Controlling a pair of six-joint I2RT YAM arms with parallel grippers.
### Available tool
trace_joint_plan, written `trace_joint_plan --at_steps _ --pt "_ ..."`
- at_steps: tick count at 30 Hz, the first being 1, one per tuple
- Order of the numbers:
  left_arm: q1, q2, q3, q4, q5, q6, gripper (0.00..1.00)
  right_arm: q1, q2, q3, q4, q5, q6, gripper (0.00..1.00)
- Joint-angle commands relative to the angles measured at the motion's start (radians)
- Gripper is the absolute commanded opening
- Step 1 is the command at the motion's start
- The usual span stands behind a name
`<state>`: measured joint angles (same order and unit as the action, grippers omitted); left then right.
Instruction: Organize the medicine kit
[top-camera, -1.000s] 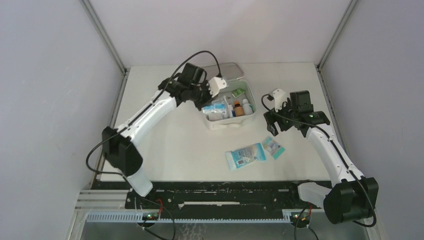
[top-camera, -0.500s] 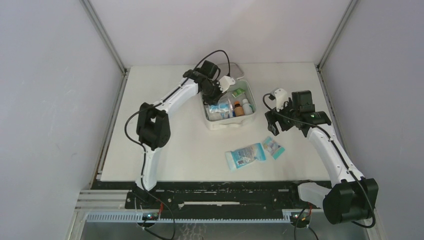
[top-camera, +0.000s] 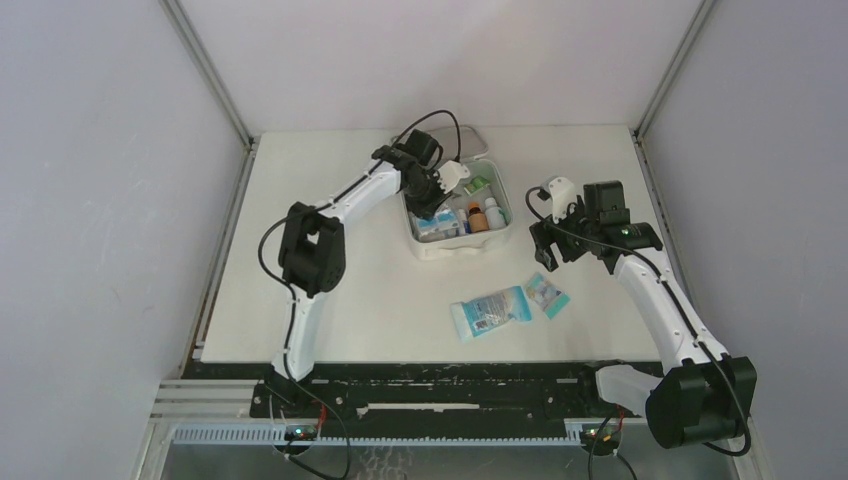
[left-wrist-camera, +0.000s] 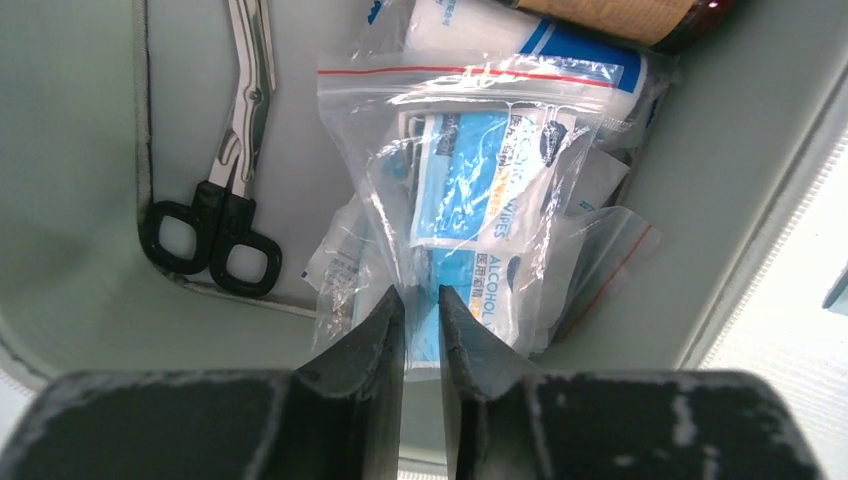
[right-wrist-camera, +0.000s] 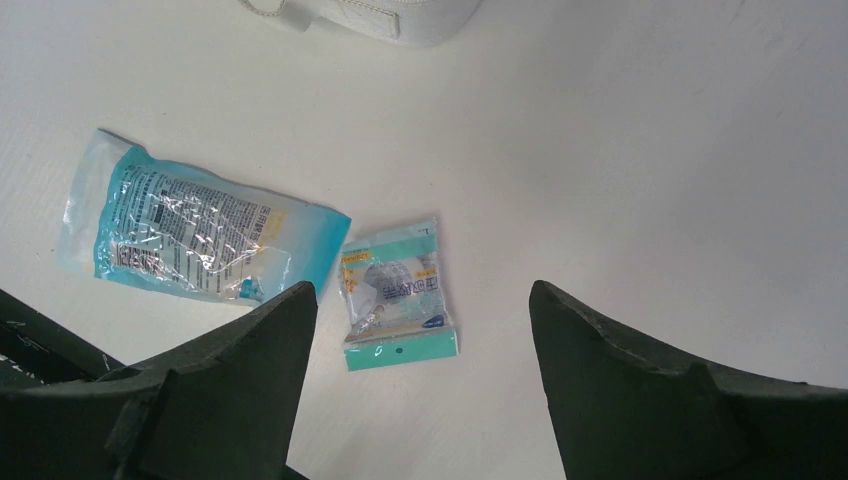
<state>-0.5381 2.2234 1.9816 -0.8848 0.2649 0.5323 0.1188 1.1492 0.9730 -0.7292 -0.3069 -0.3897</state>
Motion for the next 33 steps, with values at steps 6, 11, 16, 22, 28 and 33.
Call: trace_joint_plan --at_steps 6,11,16,22,28,33 --pt "-0.024 0.024 -0.077 0.056 -0.046 0.029 0.38 -0.002 -0.008 -0.003 0.016 -0.015 -0.007 0.78" --pt "-0.043 0.025 -0.090 0.056 -0.078 0.055 0.47 -0.003 -0.008 -0.003 0.014 -0.015 -0.003 0.78" --pt "-0.046 -0.022 -0.104 0.056 -0.083 0.073 0.58 -0.004 -0.003 -0.003 0.013 -0.020 -0.004 0.78" --pt "-0.046 -0.119 -0.119 0.056 -0.073 0.087 0.74 -0.005 0.002 -0.010 0.010 -0.021 -0.015 0.79" --pt "-0.045 -0.229 -0.123 0.085 -0.050 0.064 0.93 -0.004 0.009 -0.040 -0.017 0.031 -0.057 0.81" --pt "-0.045 -0.344 -0.189 0.169 -0.071 0.032 1.00 -0.005 0.022 -0.093 -0.050 0.066 -0.112 0.82"
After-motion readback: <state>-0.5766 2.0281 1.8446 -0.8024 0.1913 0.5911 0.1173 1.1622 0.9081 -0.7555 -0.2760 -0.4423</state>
